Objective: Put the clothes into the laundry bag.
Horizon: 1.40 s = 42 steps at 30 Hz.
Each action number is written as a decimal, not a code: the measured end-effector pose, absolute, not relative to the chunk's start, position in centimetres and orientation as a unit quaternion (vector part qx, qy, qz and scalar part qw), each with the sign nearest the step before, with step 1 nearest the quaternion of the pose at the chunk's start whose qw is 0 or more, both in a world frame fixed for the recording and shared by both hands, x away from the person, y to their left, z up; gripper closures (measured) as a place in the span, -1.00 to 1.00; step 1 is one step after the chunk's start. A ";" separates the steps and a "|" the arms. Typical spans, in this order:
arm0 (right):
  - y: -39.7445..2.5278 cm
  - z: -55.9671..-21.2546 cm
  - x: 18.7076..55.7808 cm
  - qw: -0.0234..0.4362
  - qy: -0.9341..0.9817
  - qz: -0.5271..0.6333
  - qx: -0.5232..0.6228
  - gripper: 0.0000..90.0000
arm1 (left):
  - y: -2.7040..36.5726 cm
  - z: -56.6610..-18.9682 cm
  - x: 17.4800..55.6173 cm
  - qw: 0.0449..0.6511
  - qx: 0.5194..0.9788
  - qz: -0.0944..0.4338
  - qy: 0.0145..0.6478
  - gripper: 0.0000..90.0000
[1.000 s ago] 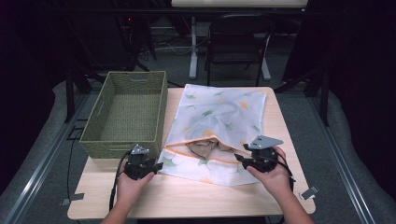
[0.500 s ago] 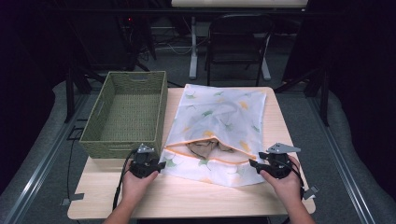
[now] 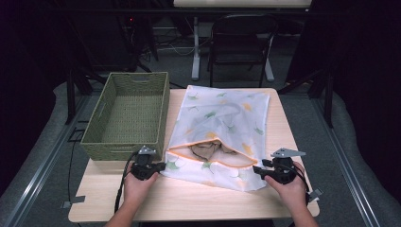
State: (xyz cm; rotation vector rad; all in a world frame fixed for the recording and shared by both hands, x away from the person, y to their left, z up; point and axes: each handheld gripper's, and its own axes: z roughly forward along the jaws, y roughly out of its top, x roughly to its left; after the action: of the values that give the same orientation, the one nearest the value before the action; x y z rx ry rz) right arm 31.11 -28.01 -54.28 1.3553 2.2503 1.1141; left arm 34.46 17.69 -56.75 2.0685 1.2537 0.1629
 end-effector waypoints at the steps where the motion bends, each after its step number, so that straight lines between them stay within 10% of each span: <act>1: -28.0 -54.3 31.1 0.139 0.778 0.393 0.470 0.21 | 17.6 -56.7 34.4 0.351 0.800 0.063 0.482 0.96; 29: -29.4 -54.8 31.8 0.143 0.779 0.372 0.484 0.19 | 16.6 -55.4 29.0 0.352 0.820 0.048 0.448 0.97; 42: -29.1 -54.9 31.4 0.149 0.782 0.369 0.480 0.14 | 17.2 -56.3 30.8 0.376 0.793 0.032 0.478 0.37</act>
State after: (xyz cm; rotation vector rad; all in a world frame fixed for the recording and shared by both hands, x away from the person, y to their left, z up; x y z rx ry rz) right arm 31.45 -29.12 -54.94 1.3802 2.2474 1.0621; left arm 30.75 17.17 -56.30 2.0301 1.2227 0.0828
